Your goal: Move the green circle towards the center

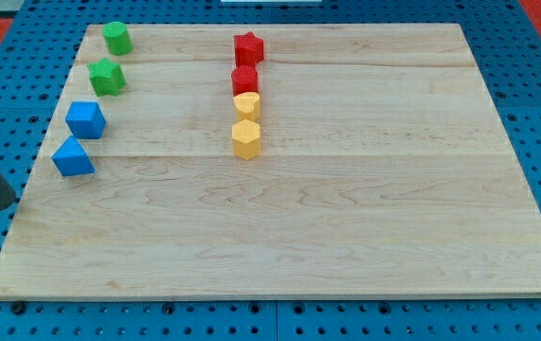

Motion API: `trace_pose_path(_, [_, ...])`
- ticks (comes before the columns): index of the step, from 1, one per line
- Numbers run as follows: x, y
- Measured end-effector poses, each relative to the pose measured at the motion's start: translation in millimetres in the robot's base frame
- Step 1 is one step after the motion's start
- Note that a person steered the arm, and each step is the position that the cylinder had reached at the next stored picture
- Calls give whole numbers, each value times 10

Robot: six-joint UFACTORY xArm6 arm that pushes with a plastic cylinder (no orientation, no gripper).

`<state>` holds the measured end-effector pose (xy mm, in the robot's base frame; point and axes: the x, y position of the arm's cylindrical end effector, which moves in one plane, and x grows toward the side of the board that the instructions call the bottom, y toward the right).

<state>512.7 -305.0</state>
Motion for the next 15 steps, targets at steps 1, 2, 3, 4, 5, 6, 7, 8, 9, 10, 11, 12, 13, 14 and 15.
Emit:
trace_pose_path(1, [-104,10])
trace_pose_path(2, [-116,1])
trace_pose_path(3, [-159,3])
trace_pose_path(4, [-921,106])
trace_pose_path(5, [-1623,142])
trace_pose_path(6, [-2195,141])
trace_pose_path(7, [-2665,141])
trace_pose_path(8, [-3080,365])
trace_pose_path(9, [-3132,938])
trace_pose_path(10, [-2857,1395])
trace_pose_path(11, [-2667,1454])
trace_pose_path(12, [-2730,1244])
trace_pose_path(13, [-2368,1611])
trace_pose_path(14, [-2271,1619])
trace_pose_path(15, [-2662,1293])
